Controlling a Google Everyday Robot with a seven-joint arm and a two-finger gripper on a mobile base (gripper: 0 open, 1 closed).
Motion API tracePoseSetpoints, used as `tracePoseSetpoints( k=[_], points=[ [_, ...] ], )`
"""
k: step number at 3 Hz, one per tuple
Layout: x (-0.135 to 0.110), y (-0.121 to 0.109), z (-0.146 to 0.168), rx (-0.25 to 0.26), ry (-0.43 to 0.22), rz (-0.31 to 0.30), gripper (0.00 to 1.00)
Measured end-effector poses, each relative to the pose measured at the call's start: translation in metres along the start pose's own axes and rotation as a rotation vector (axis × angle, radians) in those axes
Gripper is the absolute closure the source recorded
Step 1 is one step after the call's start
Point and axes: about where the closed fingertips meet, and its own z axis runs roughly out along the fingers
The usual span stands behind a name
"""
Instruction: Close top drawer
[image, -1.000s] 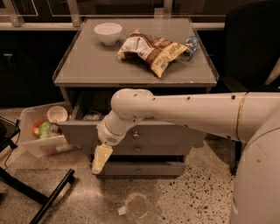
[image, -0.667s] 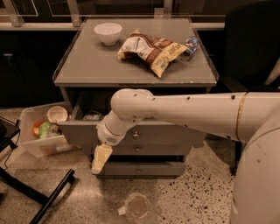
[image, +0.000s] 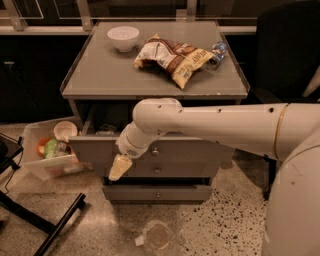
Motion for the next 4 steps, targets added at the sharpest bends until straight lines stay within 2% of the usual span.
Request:
tracePoseSetpoints(
  k=[1, 2, 4],
  points=[
    [0.012, -0.042, -0.008, 0.071, 0.017, 0.057, 0.47],
    [0.027, -0.073, -0.011, 0.109, 0.019, 0.112, 0.44],
    [0.037, -0.085, -0.006, 0.124, 0.017, 0.154, 0.01]
  ],
)
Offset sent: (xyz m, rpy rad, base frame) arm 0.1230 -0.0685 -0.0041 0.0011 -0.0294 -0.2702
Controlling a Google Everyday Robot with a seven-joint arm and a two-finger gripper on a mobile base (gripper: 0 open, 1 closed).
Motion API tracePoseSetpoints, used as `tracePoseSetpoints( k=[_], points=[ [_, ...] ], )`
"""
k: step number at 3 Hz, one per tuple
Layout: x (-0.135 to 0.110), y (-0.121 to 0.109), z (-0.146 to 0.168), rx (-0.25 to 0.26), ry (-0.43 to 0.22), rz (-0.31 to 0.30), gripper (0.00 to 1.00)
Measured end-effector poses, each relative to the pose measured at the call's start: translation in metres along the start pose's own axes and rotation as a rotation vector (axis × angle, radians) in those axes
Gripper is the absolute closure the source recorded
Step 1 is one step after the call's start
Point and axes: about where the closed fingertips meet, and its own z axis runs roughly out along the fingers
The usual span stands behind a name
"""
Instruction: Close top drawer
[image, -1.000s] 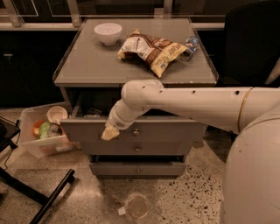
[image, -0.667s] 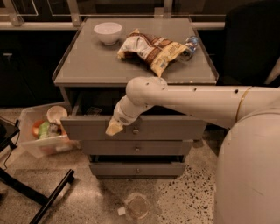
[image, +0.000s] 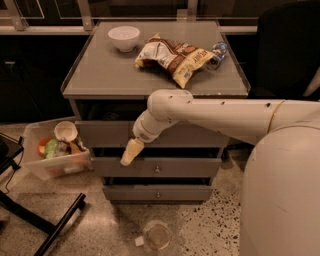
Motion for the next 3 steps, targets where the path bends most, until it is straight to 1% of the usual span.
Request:
tracePoseSetpoints(
  k=[1, 2, 3],
  points=[
    [0.002, -0.002, 0.001, 0.007, -0.004, 0.013, 0.00],
    [0.011, 0.000, -0.001, 0.008, -0.031, 0.051, 0.00],
    [0.018, 0.012, -0.011, 0.009, -0.066, 0.068, 0.00]
  ],
)
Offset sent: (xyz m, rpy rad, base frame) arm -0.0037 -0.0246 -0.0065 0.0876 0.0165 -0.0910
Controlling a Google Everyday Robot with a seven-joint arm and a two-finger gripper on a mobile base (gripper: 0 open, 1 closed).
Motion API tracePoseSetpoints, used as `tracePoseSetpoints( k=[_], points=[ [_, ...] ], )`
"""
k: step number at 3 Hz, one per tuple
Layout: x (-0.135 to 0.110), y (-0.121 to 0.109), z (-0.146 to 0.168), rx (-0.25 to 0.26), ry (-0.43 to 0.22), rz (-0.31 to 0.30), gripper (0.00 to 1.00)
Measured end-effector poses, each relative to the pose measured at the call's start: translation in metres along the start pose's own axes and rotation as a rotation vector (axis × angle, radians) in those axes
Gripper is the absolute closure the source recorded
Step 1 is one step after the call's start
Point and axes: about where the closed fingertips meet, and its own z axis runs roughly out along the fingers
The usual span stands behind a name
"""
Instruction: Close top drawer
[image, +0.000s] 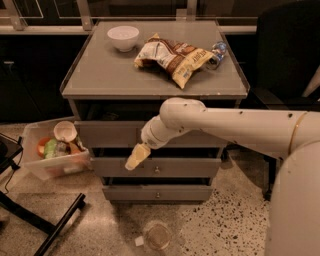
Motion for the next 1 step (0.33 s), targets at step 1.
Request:
tracePoseSetpoints(
  k=[1],
  points=[
    [0.0022, 0.0141, -0.0099, -0.006, -0.035, -0.018, 0.00]
  ],
)
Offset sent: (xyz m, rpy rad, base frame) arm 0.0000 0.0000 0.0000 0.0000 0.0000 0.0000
